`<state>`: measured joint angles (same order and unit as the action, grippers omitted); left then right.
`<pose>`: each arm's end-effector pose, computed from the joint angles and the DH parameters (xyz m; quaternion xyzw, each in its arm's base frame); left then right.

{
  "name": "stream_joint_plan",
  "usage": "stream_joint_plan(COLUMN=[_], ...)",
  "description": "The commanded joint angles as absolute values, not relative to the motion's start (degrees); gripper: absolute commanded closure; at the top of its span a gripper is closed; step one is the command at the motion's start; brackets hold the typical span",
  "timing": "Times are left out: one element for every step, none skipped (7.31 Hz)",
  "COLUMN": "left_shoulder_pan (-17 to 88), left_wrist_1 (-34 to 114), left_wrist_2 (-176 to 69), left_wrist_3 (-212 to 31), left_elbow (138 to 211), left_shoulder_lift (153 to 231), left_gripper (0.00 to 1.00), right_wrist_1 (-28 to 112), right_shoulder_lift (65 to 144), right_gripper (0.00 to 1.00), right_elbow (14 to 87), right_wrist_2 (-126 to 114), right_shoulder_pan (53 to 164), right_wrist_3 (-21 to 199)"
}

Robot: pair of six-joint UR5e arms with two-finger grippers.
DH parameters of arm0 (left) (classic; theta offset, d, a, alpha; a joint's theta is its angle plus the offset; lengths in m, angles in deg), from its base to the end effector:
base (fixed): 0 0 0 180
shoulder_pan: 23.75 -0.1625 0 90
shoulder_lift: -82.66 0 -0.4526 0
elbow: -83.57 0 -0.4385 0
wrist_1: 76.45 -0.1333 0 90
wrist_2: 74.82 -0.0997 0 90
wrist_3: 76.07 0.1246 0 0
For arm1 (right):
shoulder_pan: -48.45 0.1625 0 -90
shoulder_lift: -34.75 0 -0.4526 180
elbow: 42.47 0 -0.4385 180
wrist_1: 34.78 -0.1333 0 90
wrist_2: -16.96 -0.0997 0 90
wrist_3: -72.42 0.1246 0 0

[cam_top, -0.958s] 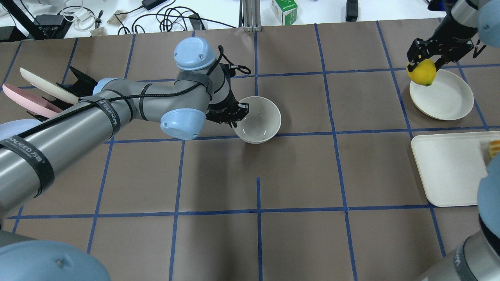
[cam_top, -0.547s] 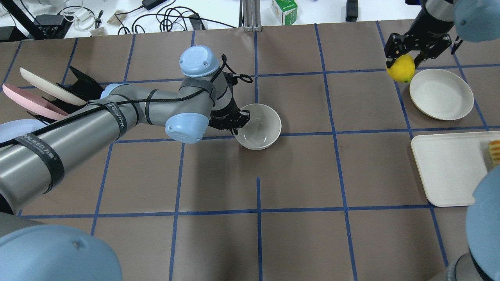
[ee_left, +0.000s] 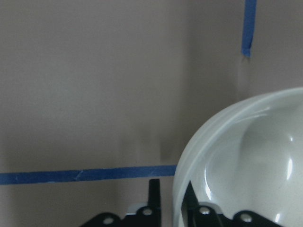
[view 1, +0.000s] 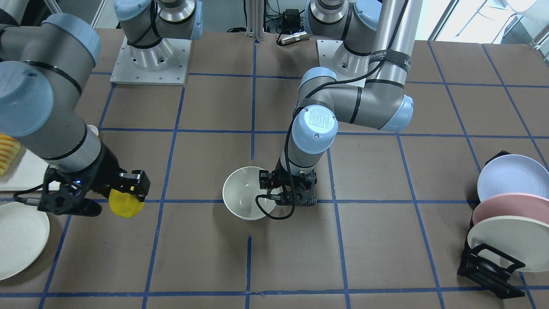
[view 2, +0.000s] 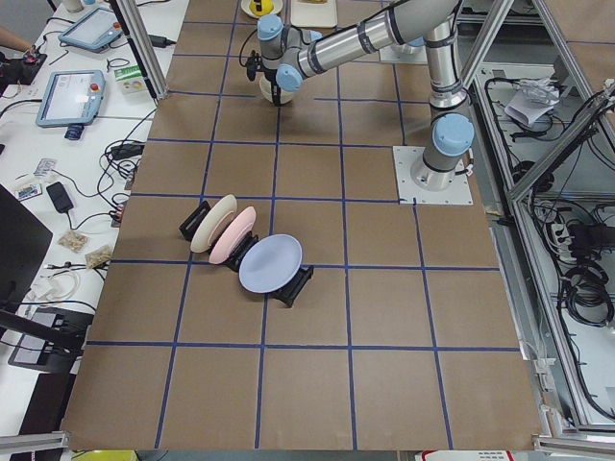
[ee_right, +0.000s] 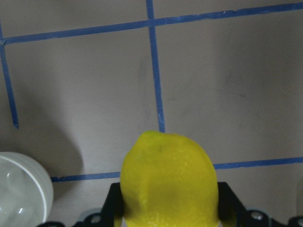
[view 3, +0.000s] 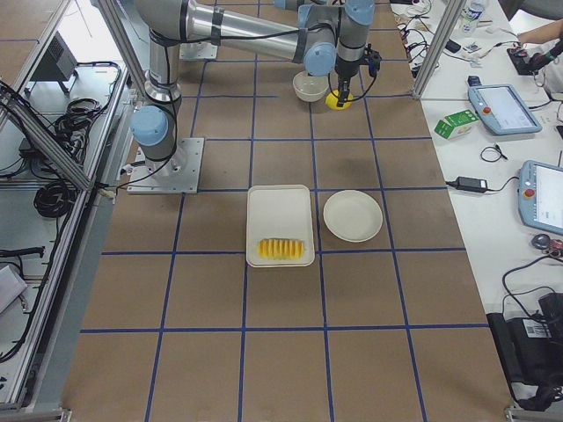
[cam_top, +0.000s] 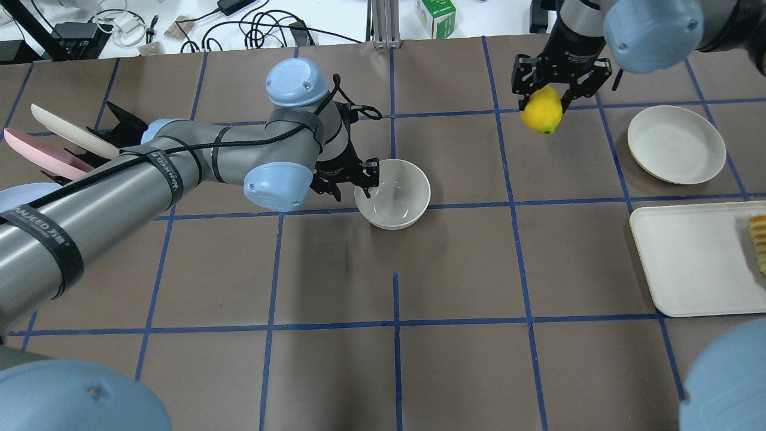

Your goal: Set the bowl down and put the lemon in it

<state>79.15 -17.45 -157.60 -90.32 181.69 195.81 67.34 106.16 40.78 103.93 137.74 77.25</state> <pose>-0.2907 -0.6021 0.2270 0.0119 -0.9979 -0.0171 0.0607 0.1315 -0.6754 0.3776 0.0482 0.9985 -0.0015 0.0265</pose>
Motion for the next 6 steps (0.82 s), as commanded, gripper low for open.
stream_joint_plan(left_shoulder_pan=[79.2,79.1,79.0,78.8,78.3,78.2], left_wrist_1=[1.5,9.2,13.0,16.1,16.5,16.3], left_wrist_2=[-157.8,-159.1,-161.5,-161.7,-161.8,-161.7], left_wrist_3=[-89.4,-88.3,-87.5,-87.4,-87.4,-87.4], left_elbow=[174.5,170.7,169.1,169.1,170.1,170.3], left_shoulder_lift=[187.6,184.3,181.3,178.6,177.3,175.9], left_gripper=[0.0,0.0,0.0,0.0,0.0,0.0], right_wrist_1=[66.9,67.4,68.0,68.0,68.1,70.1], right_shoulder_lift=[106.2,105.9,105.5,105.2,104.3,103.1], right_gripper=[1.0,1.0,1.0,1.0,1.0,1.0], right_elbow=[40.9,40.9,40.9,41.0,40.9,41.0], right_wrist_2=[103.8,103.5,103.3,103.0,102.9,102.9], right_shoulder_pan=[144.0,146.7,148.6,149.2,149.7,151.5], right_wrist_3=[85.0,87.7,89.9,89.9,90.5,92.6])
